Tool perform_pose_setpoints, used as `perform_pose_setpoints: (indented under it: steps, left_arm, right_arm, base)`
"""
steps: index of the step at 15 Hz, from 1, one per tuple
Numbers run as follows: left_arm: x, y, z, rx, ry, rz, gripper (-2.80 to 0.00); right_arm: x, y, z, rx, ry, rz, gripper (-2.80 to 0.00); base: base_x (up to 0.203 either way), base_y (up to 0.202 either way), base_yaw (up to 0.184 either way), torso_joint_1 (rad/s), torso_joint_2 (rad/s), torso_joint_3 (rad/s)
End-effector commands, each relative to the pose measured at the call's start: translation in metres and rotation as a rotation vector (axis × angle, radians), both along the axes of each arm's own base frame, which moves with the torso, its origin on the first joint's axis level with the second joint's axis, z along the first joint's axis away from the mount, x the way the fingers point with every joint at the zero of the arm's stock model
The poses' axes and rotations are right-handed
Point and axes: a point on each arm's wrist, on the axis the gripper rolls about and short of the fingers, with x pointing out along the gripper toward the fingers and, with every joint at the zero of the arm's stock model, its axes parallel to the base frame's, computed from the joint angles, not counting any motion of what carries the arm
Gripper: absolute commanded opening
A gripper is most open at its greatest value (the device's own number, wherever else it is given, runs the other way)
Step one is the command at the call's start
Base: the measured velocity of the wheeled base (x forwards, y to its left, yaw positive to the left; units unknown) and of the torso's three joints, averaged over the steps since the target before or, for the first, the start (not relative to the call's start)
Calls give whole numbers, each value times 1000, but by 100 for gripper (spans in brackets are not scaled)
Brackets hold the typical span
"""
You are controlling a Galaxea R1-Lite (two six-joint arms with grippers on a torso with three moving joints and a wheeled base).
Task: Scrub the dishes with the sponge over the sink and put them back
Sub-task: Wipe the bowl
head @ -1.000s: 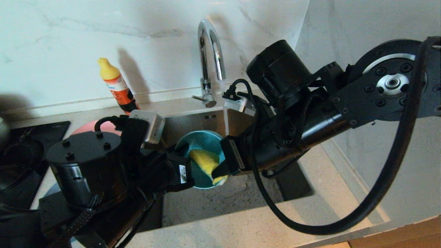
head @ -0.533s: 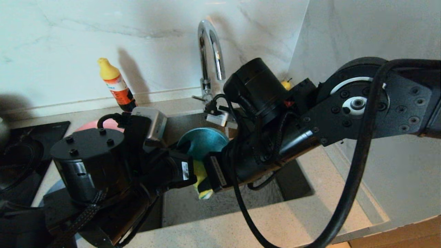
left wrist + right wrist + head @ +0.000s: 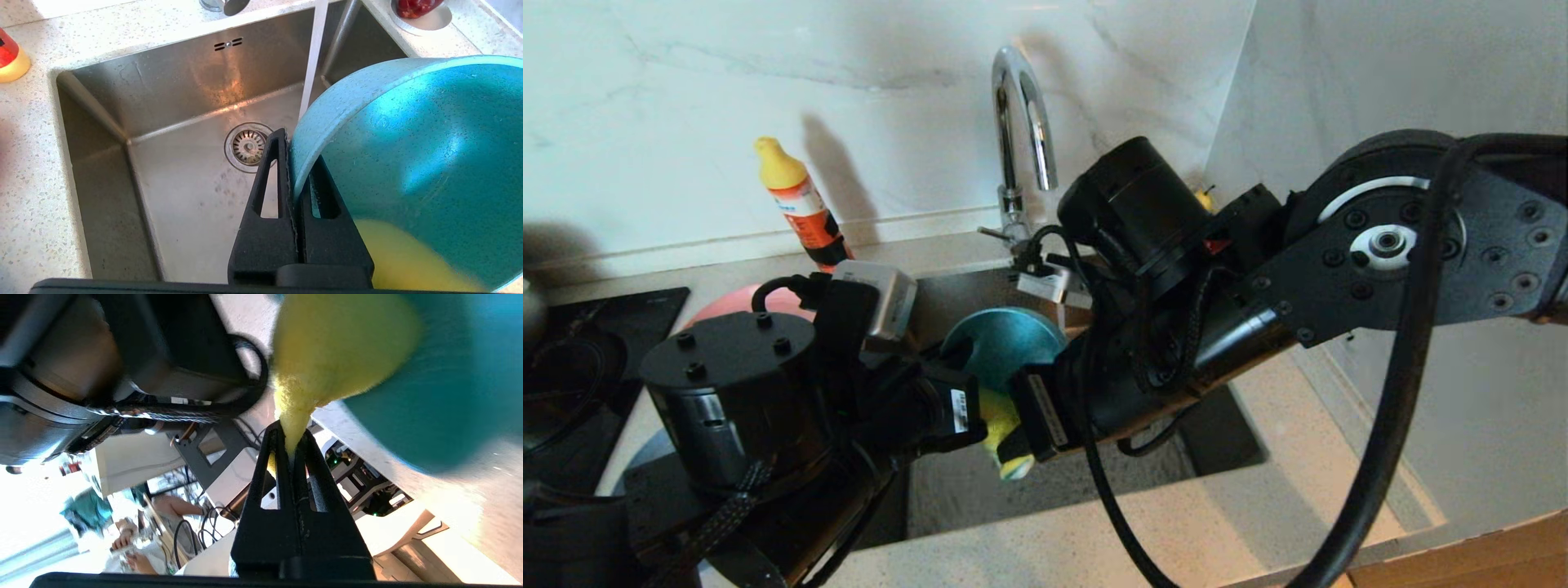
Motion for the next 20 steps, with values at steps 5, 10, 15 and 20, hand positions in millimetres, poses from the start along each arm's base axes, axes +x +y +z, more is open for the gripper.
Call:
perform_pose_setpoints:
  steps: [5, 10, 15, 20]
  left_arm:
    - [-2, 2, 1, -5, -5, 3, -280]
    - [-3, 3, 3, -11, -11, 5, -280]
    - [-3, 4, 1, -6, -5, 6, -280]
    - [-4, 5, 0, -5, -2, 8, -280]
  right_arm:
    - [1, -29, 21, 23, 7, -71, -280]
    - [2, -48, 35, 44, -10, -110, -280]
    - [2, -67, 50, 78, -42, -150, -280]
    - [3, -86, 61, 102, -66, -196, -280]
  base:
    - [0, 0, 0, 0, 0, 0]
    - [0, 0, 0, 0, 0, 0]
    - [0, 0, 0, 0, 0, 0]
    - [0, 0, 0, 0, 0, 0]
